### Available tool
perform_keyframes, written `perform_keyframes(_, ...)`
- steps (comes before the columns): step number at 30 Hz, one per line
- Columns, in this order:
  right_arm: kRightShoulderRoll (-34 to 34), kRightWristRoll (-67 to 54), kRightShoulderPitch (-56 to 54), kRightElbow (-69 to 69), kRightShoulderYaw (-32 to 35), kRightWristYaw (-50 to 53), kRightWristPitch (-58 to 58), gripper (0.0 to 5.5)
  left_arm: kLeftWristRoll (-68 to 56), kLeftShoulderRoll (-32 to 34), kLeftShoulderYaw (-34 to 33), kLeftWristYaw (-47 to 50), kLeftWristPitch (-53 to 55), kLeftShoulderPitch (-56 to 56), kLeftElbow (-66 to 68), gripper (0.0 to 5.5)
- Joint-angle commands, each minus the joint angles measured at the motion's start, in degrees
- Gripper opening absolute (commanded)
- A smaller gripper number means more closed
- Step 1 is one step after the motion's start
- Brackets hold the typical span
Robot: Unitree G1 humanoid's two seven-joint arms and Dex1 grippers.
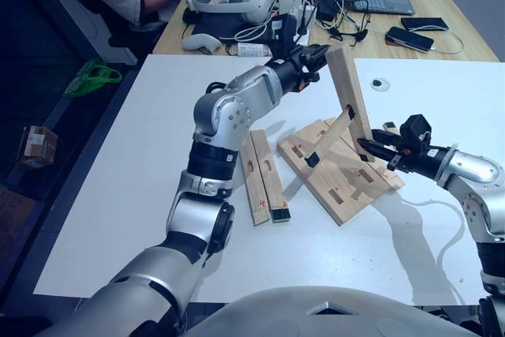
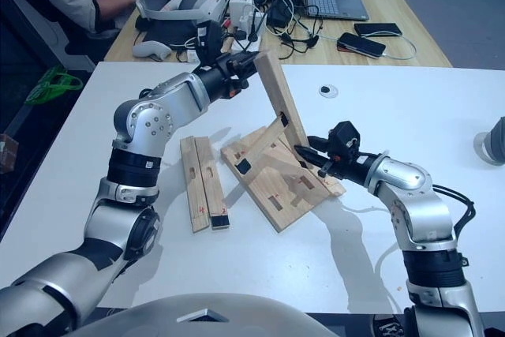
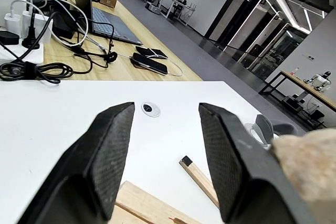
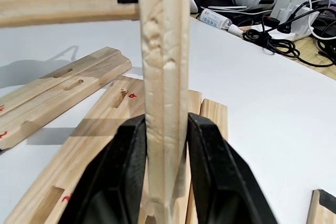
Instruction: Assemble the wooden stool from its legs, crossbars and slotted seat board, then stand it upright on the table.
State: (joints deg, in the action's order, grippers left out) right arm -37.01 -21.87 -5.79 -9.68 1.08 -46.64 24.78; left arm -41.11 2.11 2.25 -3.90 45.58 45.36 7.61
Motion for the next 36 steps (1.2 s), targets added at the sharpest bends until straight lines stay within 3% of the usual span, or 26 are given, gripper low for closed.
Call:
perform_keyframes(1,1.1,1.1,-3.3,1.8,-1.0,0.5,-0.5,1.02,-1.1,-3.6,0.2,2.1,4.7,-3.6,-6.9,2.26)
perform_keyframes(7,2.3,3.4,-6.4,4.9,-3.3,-0.9,-2.6,1.02,-0.5,-7.7,1.4,2.9,8.3,-6.7,-12.4,2.26)
perform_keyframes(25,5.6,8.1,-12.7,11.0,-5.2,1.9,-3.7,1.02,1.2,-8.4,1.1,0.3,9.4,-6.1,-13.8,2.26)
perform_keyframes(30,5.2,4.2,-10.8,7.0,-0.4,3.6,1.2,1.02,1.9,-8.1,-1.0,0.8,8.4,-6.2,-13.2,2.26)
perform_keyframes(36,6.7,-9.1,-0.7,-2.8,13.9,7.2,11.9,1.02,2.4,-7.0,-7.2,2.3,5.2,-5.5,-11.7,2.26)
